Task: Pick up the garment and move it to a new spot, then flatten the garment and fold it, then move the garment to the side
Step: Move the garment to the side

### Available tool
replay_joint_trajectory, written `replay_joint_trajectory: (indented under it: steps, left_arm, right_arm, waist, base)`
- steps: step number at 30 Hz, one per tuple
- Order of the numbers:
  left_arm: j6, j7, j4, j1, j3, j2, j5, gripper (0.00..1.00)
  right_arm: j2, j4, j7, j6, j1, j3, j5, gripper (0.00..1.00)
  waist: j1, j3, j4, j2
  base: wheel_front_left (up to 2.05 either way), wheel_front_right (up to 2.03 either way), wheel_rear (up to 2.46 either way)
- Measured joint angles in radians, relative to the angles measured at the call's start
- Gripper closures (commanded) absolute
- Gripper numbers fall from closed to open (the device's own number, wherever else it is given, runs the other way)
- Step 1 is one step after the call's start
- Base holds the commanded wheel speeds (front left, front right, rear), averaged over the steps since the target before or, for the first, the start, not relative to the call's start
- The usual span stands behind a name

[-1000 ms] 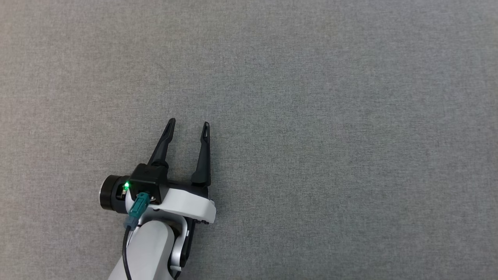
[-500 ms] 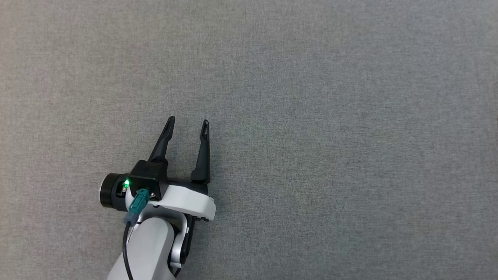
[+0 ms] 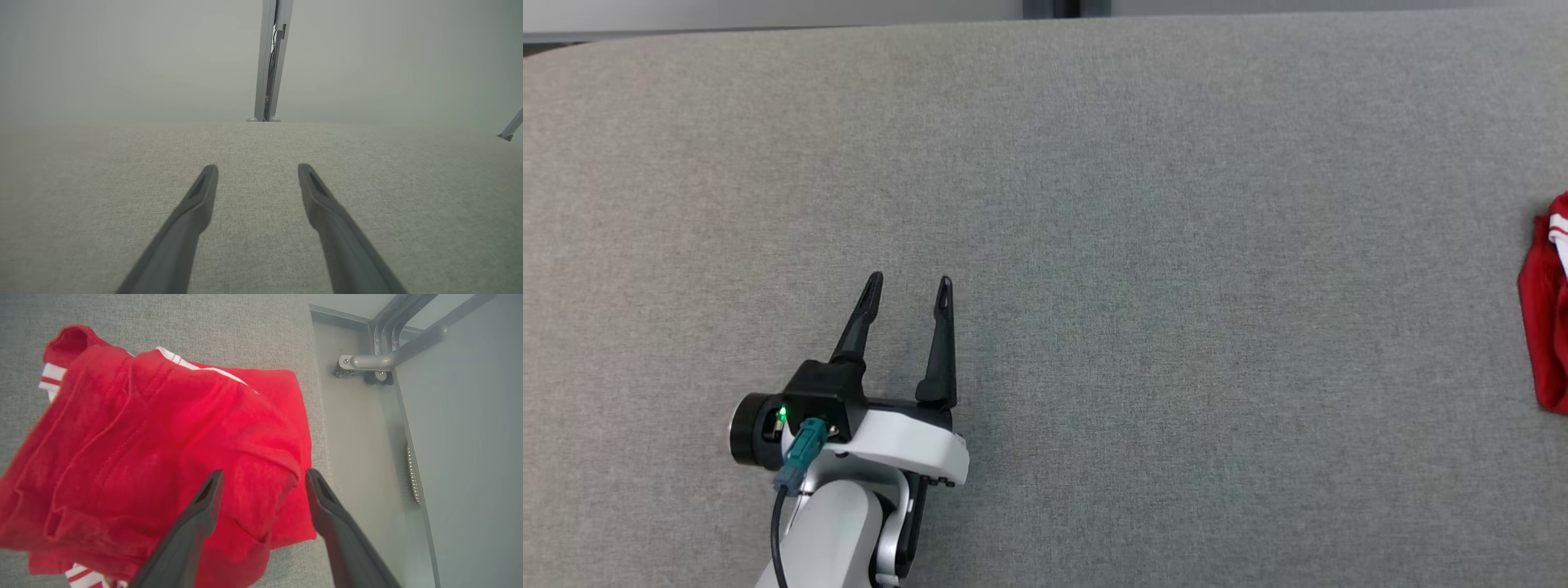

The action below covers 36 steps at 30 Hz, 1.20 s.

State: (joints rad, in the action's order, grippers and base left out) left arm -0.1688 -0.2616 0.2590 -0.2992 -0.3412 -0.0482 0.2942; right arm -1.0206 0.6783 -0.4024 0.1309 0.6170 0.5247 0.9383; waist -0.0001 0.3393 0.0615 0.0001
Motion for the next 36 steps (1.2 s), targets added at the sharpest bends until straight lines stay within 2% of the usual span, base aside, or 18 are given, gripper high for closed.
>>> replay_joint_trajectory:
  steps: [8,13,20,21,28,36]
  left_arm:
    - [-0.001,0.000,0.000,0.038,0.011,-0.001,0.012,0.00]
    - [-0.001,0.000,-0.004,0.070,0.022,-0.001,0.014,0.00]
    - [0.005,0.000,-0.022,0.120,0.072,-0.001,-0.004,0.00]
    - [0.007,0.000,-0.031,0.137,0.088,0.000,-0.006,0.00]
    - [0.018,0.000,-0.072,0.195,0.131,-0.001,-0.012,0.00]
    - [0.011,0.000,-0.132,0.247,0.174,-0.001,-0.012,0.00]
  right_arm:
    - [-0.025,0.017,-0.041,0.000,0.072,0.027,-0.100,0.00]
    - [0.021,-0.013,0.084,0.000,0.122,-0.001,-0.148,0.00]
    - [0.170,-0.080,0.317,0.000,0.123,-0.032,-0.205,0.00]
    - [0.229,-0.098,0.382,0.000,0.109,-0.051,-0.207,0.00]
    - [0.412,-0.185,0.586,0.000,-0.014,-0.134,-0.284,0.00]
    - [0.624,-0.327,0.659,0.000,-0.209,-0.296,-0.439,0.00]
  waist:
    - [0.0001,-0.060,0.013,0.0000]
    - [0.0000,-0.107,0.015,0.0000]
    - [0.0000,-0.191,-0.002,0.0000]
    - [0.0001,-0.218,-0.010,0.0000]
    - [0.0001,-0.302,-0.040,0.0000]
    - [0.0000,-0.347,-0.062,0.0000]
  base:
    - [0.00,0.00,0.00]
    - [0.00,0.00,0.00]
    - [0.00,0.00,0.00]
    - [0.00,0.00,0.00]
    - [0.00,0.00,0.00]
    - [0.00,0.00,0.00]
